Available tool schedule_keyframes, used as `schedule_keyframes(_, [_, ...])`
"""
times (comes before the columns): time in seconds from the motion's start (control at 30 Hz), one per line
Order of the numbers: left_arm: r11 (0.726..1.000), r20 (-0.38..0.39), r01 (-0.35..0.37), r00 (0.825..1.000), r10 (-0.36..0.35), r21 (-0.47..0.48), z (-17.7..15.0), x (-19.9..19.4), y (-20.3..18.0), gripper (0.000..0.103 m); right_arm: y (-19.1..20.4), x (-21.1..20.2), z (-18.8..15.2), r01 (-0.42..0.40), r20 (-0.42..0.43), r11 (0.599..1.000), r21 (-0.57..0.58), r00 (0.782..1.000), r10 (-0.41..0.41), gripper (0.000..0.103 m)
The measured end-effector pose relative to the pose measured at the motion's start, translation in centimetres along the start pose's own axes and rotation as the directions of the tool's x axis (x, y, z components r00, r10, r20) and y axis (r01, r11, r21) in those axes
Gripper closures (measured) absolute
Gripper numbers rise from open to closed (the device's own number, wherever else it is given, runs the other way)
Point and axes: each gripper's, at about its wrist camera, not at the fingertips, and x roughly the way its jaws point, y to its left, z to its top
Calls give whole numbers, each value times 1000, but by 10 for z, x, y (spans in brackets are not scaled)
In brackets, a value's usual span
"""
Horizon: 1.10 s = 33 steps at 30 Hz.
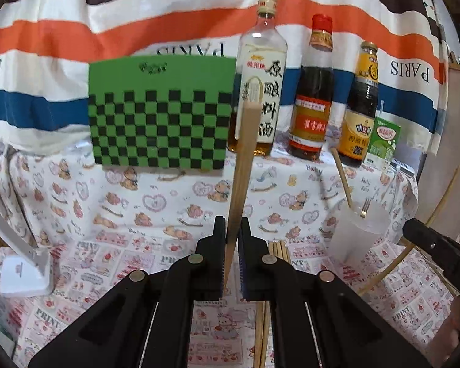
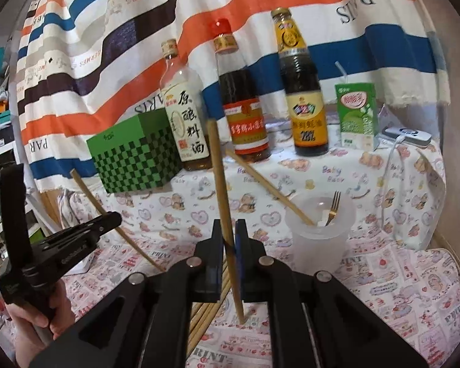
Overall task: Organize utensils
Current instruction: 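Carry both chopsticks over the translucent cup while opening both grippers to drop them in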
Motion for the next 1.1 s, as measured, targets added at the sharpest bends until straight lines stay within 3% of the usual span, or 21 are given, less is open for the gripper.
schedule_keyframes(0.2, [1000,-23,11,1000,-10,26,-3,2,-7,97,-4,-4,3,-6,-1,999,32,1000,6,97])
schedule_keyframes(0.37, [996,69,68,995,-72,64,5,-25,-23,97,-29,-35,19,-5,145,994,105,989,-10,97])
schedule_keyframes(0.53, [978,136,173,973,-188,117,20,-45,-51,97,-67,-49,43,21,208,968,249,975,-74,97])
schedule_keyframes(0.67, [964,167,187,961,-219,188,44,-48,-88,97,-75,-54,82,41,255,972,232,962,-101,97])
schedule_keyframes(0.73, [950,173,238,946,-274,201,57,-49,-105,97,-76,-52,94,79,281,975,209,950,-138,97])
schedule_keyframes(0.83, [925,169,312,921,-350,216,72,-41,-128,97,-85,-43,93,124,289,972,199,940,-180,97])
schedule_keyframes(0.93, [913,142,332,918,-371,237,77,-21,-146,97,-91,-39,76,203,325,959,196,909,-259,97])
schedule_keyframes(1.1, [914,102,316,931,-351,256,64,20,-168,97,-108,-14,61,171,256,957,235,939,-231,97])
